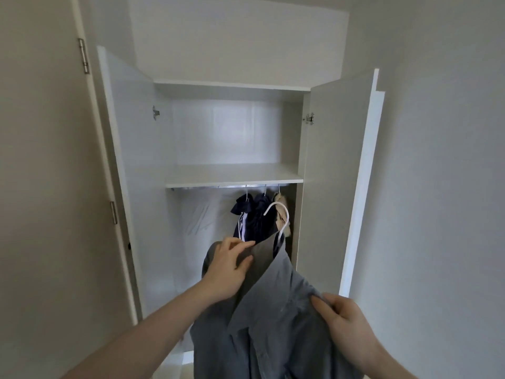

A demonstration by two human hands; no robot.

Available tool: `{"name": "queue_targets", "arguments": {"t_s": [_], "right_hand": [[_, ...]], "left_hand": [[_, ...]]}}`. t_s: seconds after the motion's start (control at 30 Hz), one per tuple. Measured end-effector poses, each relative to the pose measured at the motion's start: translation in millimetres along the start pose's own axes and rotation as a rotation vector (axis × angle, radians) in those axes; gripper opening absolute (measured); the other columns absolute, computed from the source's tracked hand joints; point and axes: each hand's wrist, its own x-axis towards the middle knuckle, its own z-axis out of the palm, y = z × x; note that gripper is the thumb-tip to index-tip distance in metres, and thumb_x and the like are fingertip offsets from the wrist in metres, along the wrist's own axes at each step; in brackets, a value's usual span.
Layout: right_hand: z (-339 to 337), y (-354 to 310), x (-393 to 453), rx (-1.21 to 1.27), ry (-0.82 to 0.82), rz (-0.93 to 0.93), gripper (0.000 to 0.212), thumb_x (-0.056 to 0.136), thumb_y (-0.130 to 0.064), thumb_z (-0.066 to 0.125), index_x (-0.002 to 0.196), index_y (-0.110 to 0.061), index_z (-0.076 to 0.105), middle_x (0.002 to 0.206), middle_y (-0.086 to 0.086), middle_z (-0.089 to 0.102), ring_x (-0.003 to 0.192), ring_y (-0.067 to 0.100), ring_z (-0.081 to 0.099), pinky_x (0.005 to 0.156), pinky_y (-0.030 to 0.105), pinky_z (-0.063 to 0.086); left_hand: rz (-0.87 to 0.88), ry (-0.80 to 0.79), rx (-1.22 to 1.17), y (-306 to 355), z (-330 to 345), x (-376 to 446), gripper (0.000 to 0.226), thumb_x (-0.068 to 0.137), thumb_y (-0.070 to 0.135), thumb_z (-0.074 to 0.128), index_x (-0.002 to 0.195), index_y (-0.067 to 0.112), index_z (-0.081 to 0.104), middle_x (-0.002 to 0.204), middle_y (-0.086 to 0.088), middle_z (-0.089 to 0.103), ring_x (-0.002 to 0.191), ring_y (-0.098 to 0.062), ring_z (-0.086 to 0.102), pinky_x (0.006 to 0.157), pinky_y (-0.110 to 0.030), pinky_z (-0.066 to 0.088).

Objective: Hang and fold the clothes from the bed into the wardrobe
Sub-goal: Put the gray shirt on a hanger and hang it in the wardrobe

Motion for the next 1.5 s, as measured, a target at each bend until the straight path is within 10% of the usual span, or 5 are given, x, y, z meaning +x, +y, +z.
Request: {"name": "queue_targets", "arguments": {"t_s": [0.43,0.67,1.17,1.5], "right_hand": [[42,39,188,0.22,-0.131,0.024,0.043,0.104,-0.036,0.054,0.094,0.002,0.07,0.09,0.022,0.069,0.089,0.033,0.066,0.08,0.041,0.053],[105,36,276,0.344,-0.159,0.125,0.048,0.105,-0.035,0.05,0.101,0.011,0.063,0.09,0.03,0.062,0.073,0.036,0.057,0.064,0.03,0.045],[272,8,456,0.421,0.052,0.234,0.036,0.106,-0.023,0.047,0.071,-0.01,0.046,0.065,0.008,0.04,0.063,0.021,0.041,0.063,0.032,0.038],[320,15,551,0.382,0.096,0.317,0.038,0.102,-0.024,0.05,0.065,-0.014,0.051,0.058,0.002,0.045,0.061,0.017,0.042,0.062,0.034,0.037]], "left_hand": [[-0.269,0.149,-0.174,-72,26,108,0.027,0.102,0.02,0.058,0.128,0.028,0.054,0.134,0.006,0.052,0.111,0.0,0.054,0.085,-0.008,0.042],[-0.319,0.237,-0.12,-141,-1,167,0.023,0.101,0.021,0.06,0.12,0.033,0.056,0.128,0.006,0.053,0.107,-0.003,0.057,0.089,-0.019,0.046],[-0.112,0.268,0.031,-278,-58,385,0.029,0.09,0.005,0.063,0.108,0.027,0.06,0.118,0.008,0.046,0.094,-0.005,0.055,0.074,-0.004,0.039],[-0.142,0.124,0.365,-340,-95,483,0.032,0.093,0.027,0.062,0.123,0.018,0.064,0.133,-0.008,0.052,0.122,-0.027,0.052,0.105,-0.038,0.041]]}}
